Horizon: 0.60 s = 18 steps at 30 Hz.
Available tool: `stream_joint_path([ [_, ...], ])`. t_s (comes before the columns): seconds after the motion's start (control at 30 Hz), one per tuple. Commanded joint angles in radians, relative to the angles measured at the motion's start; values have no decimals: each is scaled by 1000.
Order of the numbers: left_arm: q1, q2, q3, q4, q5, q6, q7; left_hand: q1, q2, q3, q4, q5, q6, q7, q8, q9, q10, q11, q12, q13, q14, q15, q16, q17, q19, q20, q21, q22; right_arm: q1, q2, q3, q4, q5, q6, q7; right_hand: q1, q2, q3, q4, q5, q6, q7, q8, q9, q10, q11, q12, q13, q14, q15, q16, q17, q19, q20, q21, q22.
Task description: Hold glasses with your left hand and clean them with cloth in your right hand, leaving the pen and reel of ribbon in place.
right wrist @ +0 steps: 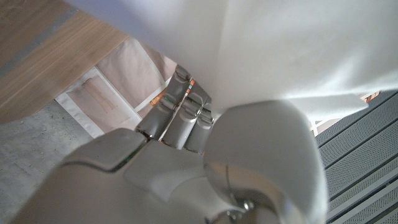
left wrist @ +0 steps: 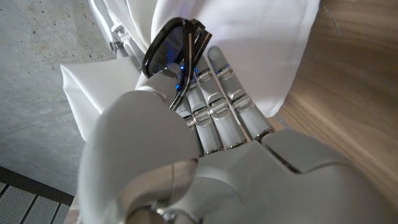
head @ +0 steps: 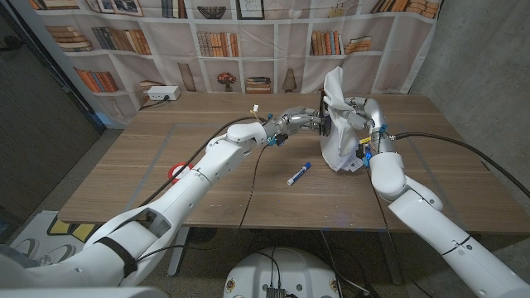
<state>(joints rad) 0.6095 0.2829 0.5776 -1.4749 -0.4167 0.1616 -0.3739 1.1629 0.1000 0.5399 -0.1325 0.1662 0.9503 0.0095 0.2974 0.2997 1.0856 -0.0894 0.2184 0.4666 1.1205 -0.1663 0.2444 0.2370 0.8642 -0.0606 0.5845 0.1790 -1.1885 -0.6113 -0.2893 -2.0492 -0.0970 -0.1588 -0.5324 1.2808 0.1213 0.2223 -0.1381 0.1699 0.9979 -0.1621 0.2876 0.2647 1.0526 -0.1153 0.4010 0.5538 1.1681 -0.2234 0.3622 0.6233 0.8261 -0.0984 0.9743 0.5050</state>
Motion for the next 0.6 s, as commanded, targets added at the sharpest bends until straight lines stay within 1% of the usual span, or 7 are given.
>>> stream_joint_path([
  [0.03,-31,-18,14,57,-7,-16,-30,1,-1,7,3,6,52,47,6,3,3,-7,0,3,22,-24,6,4,-2,1,6,4,-30,-2,-5,-35,-20,-22,-27,-6,-1,7,1,7,2,7,-4,2,85,-70,5,4,-3,-1,-2,1,-7,-130,9,0],
  [0.1,-38,-21,25,66,-2,-11,-41,1,-1,8,3,6,52,48,6,4,1,-3,0,4,21,-24,6,4,-2,0,6,4,-19,-2,-10,-35,-22,-27,-22,-6,-1,7,1,7,2,8,-4,2,84,-70,5,5,-3,-1,-3,1,-7,-130,9,0],
  [0.33,-45,-28,44,80,8,4,-66,1,0,9,3,7,52,50,5,5,3,-5,1,6,21,-23,6,4,-3,1,7,4,31,0,-29,-19,-31,-38,-1,-6,0,8,1,7,2,7,-4,3,85,-69,3,5,-5,-1,-5,1,-8,-130,10,-2],
  [0.6,-33,-15,44,53,15,22,-65,1,-1,11,2,7,54,50,5,5,1,-5,0,6,22,-22,7,4,-4,2,9,4,89,-2,-32,9,-35,-57,21,-7,1,9,2,7,2,6,-4,4,84,-69,1,6,-4,0,-6,2,-10,-130,12,-4],
])
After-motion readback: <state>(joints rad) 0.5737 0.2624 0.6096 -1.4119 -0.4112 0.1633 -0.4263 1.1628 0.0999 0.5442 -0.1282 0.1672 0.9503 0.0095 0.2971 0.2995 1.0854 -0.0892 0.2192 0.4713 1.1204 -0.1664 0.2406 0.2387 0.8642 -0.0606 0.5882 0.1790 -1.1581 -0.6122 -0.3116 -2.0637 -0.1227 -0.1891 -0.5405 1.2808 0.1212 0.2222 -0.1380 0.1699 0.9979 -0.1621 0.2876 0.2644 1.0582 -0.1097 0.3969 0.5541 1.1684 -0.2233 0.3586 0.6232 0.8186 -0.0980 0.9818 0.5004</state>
